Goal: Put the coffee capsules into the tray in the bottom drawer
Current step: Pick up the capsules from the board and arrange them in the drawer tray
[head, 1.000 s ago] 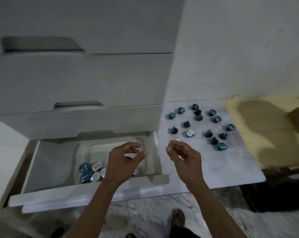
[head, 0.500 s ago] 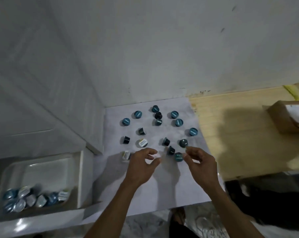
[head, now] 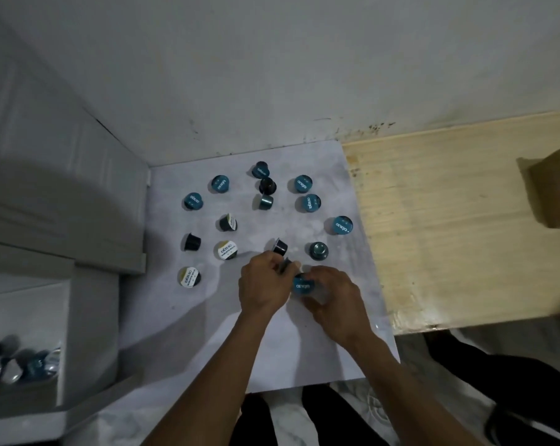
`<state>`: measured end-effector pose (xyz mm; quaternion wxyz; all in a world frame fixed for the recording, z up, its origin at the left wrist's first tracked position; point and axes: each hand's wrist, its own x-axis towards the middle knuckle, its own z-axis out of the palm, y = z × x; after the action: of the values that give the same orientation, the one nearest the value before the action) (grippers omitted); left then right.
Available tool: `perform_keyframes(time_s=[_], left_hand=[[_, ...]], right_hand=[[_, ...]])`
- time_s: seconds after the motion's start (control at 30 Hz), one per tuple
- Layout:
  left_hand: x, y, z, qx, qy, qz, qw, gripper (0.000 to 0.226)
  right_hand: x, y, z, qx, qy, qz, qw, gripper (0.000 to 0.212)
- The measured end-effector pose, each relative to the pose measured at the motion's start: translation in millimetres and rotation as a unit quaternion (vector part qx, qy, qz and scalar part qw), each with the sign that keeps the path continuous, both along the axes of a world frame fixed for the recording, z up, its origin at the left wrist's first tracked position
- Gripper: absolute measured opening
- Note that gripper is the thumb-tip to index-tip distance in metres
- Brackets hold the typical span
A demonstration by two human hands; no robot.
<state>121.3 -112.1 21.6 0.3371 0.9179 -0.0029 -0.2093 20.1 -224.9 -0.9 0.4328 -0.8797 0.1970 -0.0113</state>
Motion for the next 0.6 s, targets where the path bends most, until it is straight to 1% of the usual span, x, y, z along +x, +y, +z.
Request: perform_keyframes(time_s=[0.17, 0.33, 0.47, 0.53, 0.6], left_hand=[[3, -8, -4, 0.025, -0.012, -0.003, 1.000, 0.015], [2, -9, -5, -0.023, -0.026, 0.010, 0.999, 0.011], [-4, 8, -13, -0.045, -0.082, -0.029, 0.995, 0.015], [-10, 16, -17, -0.068, -0.120, -0.045, 0.989, 0.020], [-15, 22, -20, -0.064, -0.157, -0.053, 0.984, 0.022]], right_hand=[[4, -2, -10, -0.054, -0.036, 0.038, 0.997, 0.034], [4, -7, -16, -0.087, -0.069, 0.050, 0.993, 0.028], [4, -10, -20, -0.097, -0.073, 0.036, 0.992, 0.026], [4, -10, -22, -0.109, -0.074, 0.037, 0.991, 0.029], [5, -9, -24, -0.118, -0.077, 0.034, 0.989, 0.031]])
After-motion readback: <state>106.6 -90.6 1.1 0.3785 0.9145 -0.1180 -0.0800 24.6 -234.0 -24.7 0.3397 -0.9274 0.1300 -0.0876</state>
